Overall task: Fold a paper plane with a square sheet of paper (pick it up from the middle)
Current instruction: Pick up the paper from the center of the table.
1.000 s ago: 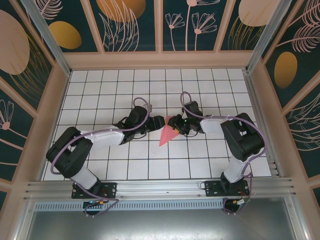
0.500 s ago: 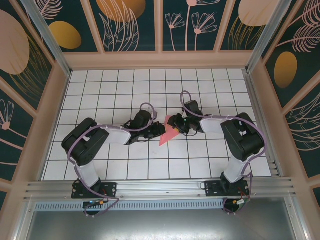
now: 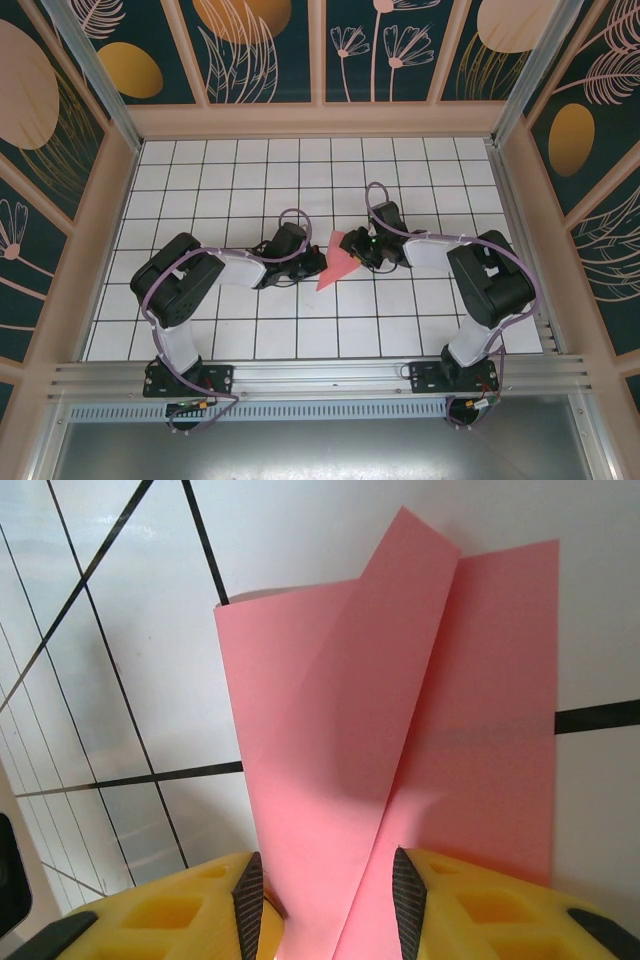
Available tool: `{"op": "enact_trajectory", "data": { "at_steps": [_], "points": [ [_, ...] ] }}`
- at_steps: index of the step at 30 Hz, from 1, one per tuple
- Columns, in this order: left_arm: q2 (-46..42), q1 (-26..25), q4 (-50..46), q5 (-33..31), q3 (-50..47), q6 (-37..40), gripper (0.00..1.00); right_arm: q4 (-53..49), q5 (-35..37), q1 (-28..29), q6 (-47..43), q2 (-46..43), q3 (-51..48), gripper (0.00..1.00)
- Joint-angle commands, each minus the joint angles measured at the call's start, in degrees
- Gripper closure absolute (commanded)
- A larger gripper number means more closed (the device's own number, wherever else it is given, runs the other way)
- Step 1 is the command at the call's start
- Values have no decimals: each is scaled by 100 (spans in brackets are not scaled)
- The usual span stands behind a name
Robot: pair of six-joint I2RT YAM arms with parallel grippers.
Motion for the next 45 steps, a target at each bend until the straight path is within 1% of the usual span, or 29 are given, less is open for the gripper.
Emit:
{"op": "enact_trajectory", "data": {
  "at_steps": [1, 9, 27, 32, 35, 37, 41, 45],
  "points": [
    [-46, -20, -134, -120, -77, -27, 99, -189, 47, -27, 96, 83, 111, 58],
    [-29, -18, -56, -41, -85, -72, 100, -484, 104, -24, 84, 283, 353, 58],
    [-29, -19, -68, 21, -85, -57, 99, -72, -479, 37, -117, 445, 463, 64],
    [-45, -21, -106, 10, -76, -31, 99, -103, -475, 34, -190, 488, 522, 65],
    [-40, -13, -127, -15, -76, -28, 100, -387, -136, -56, -340, 426, 566, 66],
    [-29, -18, -161, -26, -76, -27, 100, -475, 41, -219, -434, 399, 552, 65],
    [-16, -20, -197, -40, -76, 6, 100, -354, -132, -577, -623, 460, 566, 66],
    [-20, -20, -246, -59, -68, 35, 100, -396, -361, -651, -896, 660, 811, 66]
  ]
}}
